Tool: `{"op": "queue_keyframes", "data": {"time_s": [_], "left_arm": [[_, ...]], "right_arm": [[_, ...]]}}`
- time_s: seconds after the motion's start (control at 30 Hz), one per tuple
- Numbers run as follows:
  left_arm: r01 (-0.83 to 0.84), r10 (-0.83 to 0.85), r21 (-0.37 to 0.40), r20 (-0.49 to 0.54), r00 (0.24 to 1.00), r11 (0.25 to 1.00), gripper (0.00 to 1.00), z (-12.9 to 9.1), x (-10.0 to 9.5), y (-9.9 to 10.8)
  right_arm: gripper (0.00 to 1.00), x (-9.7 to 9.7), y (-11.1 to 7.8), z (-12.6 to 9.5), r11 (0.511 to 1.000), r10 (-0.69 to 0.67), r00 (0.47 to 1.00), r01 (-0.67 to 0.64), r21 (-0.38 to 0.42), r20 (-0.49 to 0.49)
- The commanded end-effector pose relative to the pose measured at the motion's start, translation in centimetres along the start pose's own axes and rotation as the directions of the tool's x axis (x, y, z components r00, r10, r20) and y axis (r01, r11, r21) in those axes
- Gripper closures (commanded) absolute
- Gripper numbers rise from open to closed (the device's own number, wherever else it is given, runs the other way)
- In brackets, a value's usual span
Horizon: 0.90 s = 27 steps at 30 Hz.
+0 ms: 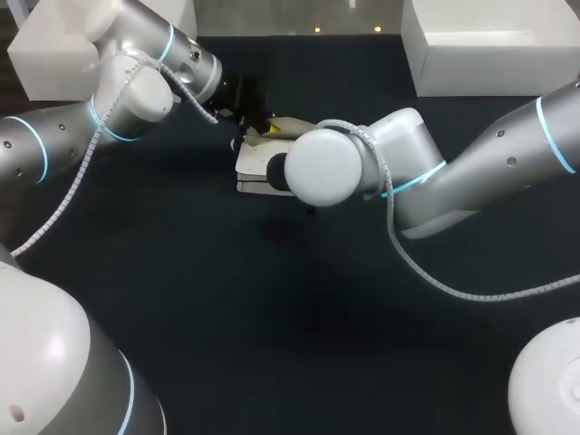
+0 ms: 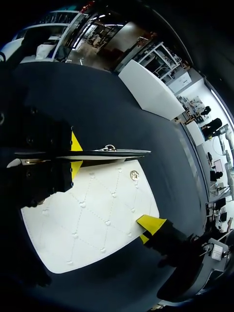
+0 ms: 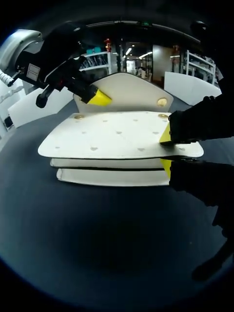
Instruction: Pick up the bag, open it, inspect its contents, close it, and place it on the opposite side
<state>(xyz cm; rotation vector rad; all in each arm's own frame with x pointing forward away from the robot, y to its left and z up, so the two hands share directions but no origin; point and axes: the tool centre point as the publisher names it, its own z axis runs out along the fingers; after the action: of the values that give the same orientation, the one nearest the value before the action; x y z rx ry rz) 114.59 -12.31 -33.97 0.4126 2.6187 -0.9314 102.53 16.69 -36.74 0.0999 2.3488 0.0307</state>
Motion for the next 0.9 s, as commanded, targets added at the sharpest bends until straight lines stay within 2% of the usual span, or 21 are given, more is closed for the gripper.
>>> {"op": "queue_keyframes", "data": {"time_s": [0.03, 0.4, 0.6, 0.9], "left_arm": [[-0.009, 0.009, 0.006, -0.004, 1.0, 1.0, 1.0, 0.1, 0.1, 0.0], [-0.08, 0.079, 0.051, 0.036, 0.996, 0.995, 1.0, -0.5, 1.7, -0.1], [-0.146, 0.143, 0.049, 0.058, 0.988, 0.988, 1.0, -0.2, 3.8, -0.3], [-0.177, 0.174, 0.032, 0.084, 0.981, 0.984, 1.0, 0.2, 4.8, -0.4]], "right_arm": [[1.0, 0.0, 0.0, 0.3, 1.0, 0.004, 1.0, -0.004, -0.003, 0.002], [1.0, 0.0, 0.0, 0.3, 1.0, 0.022, 1.0, -0.022, -0.001, 0.007], [1.0, 0.2, 0.0, 0.3, 0.999, 0.038, 0.999, -0.038, -0.01, 0.002], [1.0, 0.2, 0.0, 0.3, 0.999, 0.038, 0.999, -0.038, -0.01, 0.002]]}}
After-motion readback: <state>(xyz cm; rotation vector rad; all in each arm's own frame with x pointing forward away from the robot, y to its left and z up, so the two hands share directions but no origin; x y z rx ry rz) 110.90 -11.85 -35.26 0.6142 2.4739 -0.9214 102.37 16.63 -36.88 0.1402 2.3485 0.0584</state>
